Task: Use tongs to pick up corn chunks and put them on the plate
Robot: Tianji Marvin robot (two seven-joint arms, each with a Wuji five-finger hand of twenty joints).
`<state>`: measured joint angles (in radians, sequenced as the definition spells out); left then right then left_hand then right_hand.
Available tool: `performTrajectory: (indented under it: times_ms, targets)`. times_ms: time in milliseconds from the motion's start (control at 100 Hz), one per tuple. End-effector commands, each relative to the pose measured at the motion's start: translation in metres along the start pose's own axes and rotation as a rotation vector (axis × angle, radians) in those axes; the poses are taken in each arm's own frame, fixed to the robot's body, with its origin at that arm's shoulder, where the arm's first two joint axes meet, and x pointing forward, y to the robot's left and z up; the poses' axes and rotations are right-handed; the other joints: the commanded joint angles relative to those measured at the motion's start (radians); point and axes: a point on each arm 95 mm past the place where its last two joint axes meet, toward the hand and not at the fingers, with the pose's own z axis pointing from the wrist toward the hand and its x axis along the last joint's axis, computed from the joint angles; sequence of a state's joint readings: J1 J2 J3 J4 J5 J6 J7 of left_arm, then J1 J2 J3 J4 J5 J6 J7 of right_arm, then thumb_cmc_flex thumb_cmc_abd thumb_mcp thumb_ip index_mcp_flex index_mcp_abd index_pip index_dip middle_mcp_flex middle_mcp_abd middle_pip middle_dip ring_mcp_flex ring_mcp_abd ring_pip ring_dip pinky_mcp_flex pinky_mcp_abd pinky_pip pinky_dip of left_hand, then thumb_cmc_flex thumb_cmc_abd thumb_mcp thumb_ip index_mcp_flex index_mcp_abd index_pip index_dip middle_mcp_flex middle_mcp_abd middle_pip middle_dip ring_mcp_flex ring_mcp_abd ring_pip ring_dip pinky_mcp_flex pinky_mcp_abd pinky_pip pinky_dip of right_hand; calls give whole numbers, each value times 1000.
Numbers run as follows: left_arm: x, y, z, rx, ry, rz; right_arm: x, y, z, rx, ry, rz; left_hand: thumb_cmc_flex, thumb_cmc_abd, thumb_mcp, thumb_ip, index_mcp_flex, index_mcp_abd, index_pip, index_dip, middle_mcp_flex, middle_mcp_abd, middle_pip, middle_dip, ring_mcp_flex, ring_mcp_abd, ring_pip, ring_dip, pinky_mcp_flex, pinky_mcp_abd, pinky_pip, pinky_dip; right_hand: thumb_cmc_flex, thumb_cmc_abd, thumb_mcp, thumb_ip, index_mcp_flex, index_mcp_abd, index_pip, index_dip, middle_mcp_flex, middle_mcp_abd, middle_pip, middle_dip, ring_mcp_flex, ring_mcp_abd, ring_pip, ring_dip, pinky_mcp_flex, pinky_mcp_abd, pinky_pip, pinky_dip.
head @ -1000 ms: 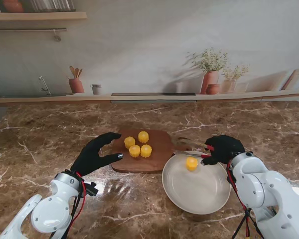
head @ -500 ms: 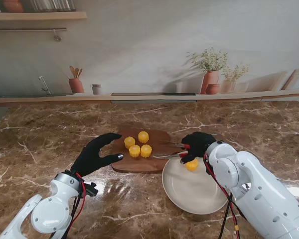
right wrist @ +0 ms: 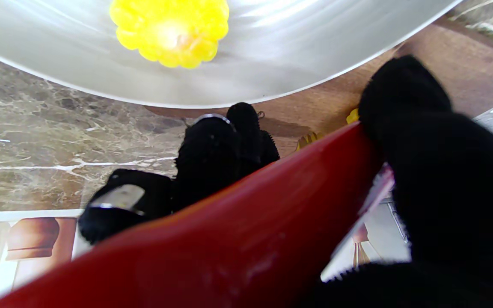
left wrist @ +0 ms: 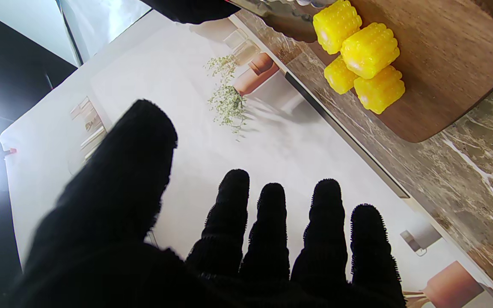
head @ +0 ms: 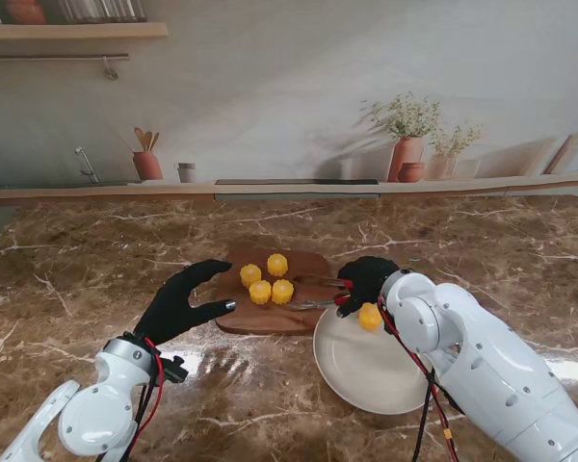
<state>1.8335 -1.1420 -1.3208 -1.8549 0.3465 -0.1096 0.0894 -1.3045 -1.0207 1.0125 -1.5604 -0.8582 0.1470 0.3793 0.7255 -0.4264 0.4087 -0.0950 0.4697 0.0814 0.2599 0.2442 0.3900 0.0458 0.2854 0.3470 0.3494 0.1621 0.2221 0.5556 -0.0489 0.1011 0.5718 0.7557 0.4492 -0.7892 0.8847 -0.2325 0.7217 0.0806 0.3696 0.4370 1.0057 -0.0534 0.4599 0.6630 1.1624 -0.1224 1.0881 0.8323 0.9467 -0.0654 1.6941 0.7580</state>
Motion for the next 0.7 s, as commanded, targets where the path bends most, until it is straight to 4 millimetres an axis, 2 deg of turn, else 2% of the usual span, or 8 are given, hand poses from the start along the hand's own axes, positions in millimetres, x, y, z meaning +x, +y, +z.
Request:
performTrajectory:
  times_ms: [0,250,350,370,410,490,560,690]
  targets:
    - [-2,2,-2,-3,-7,-2,0,0,6,24,-6,16,-9,28,-19,30,19,-19,-15,9,-5,-37,-19,-9,-23,-48,-21,-5,-19,-44,-29,16,6,44,95,75,-7,-37,-3,9,-23,1,22,-5,-25,-29,32,30,30,-139,127,49]
    - [-3,2,-4,-5,-13,-16,4,2,20,56,2,28,-6,29,-19,30,17,-16,-16,7,-9,-35,-20,-9,-38,-50,-25,-7,-20,-50,-38,14,0,51,87,74,-7,-50,2,16,-29,-6,34,-1,-23,-33,38,30,33,-144,128,52]
    - [-3,1,-4,-4,-15,-13,6,1,24,57,5,33,-5,29,-20,30,16,-14,-17,7,-11,-32,-20,-9,-42,-51,-30,-10,-20,-49,-41,14,5,149,127,89,36,-105,27,30,10,-20,51,2,-7,-19,50,30,39,-127,142,57]
    - [-3,1,-5,-4,-15,-13,7,1,24,56,5,33,-5,29,-20,30,17,-14,-17,7,-11,-33,-20,-9,-42,-51,-31,-10,-20,-49,-42,14,21,176,142,42,63,-140,39,34,29,-27,52,41,-3,-13,55,27,39,-117,147,58]
    - [-3,1,-5,-3,-14,-13,8,1,24,58,6,31,-5,28,-20,30,16,-15,-17,7,-11,-34,-20,-9,-42,-51,-31,-11,-20,-49,-43,14,78,227,117,-6,75,-181,121,-65,66,-34,25,88,6,-4,63,23,39,-105,158,58]
    - [-3,0,-5,-1,-16,-13,9,0,25,54,6,26,-5,29,-20,30,17,-15,-17,8,-11,-34,-20,-9,-41,-52,-32,-11,-21,-50,-45,14,189,290,44,-10,47,-225,338,-268,116,-42,12,102,27,7,76,19,50,-89,174,54]
    - [-3,0,-6,-1,-18,-14,10,-1,25,49,4,23,-5,30,-21,30,16,-13,-17,8,-12,-32,-21,-9,-42,-51,-33,-11,-21,-51,-48,14,230,308,8,-9,50,-245,396,-329,142,-45,12,100,39,16,81,19,54,-73,182,53]
    - [-3,0,-7,2,-18,-16,7,-2,20,40,-1,20,-6,30,-22,30,16,-14,-18,8,-12,-33,-22,-9,-41,-51,-33,-12,-21,-51,-52,15,245,304,4,-8,60,-247,412,-345,164,-46,14,97,47,24,81,18,58,-67,186,53]
